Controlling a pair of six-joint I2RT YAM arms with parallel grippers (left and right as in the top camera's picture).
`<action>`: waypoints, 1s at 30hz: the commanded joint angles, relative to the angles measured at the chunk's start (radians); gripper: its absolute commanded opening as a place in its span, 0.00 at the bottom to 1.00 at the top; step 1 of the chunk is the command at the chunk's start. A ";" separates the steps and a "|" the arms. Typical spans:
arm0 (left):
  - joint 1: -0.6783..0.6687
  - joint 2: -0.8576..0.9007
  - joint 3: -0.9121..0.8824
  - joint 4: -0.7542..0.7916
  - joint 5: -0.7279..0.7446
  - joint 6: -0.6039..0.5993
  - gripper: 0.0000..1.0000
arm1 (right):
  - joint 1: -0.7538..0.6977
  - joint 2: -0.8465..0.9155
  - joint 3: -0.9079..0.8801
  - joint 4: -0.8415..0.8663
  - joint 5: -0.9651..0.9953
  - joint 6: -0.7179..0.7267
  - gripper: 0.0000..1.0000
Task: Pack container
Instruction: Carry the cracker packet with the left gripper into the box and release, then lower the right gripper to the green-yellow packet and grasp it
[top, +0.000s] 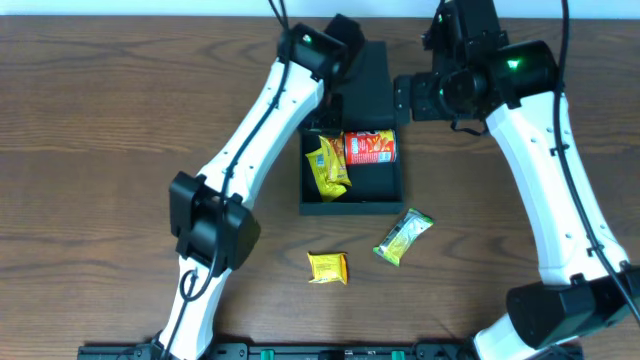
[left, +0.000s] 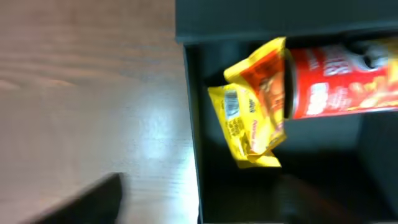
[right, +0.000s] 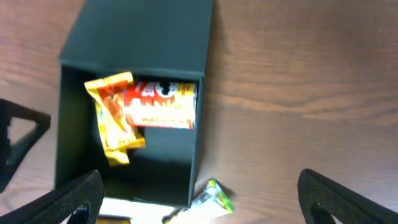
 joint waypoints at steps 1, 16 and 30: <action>0.008 -0.131 0.051 0.025 -0.003 0.148 0.95 | 0.001 -0.044 0.013 -0.015 0.000 -0.057 0.99; 0.141 -0.320 0.049 -0.110 -0.212 0.247 0.95 | 0.041 -0.234 -0.247 -0.093 -0.046 0.067 0.86; 0.217 -0.320 0.049 -0.079 -0.209 0.249 0.95 | 0.424 -0.459 -0.843 0.029 0.192 1.352 0.87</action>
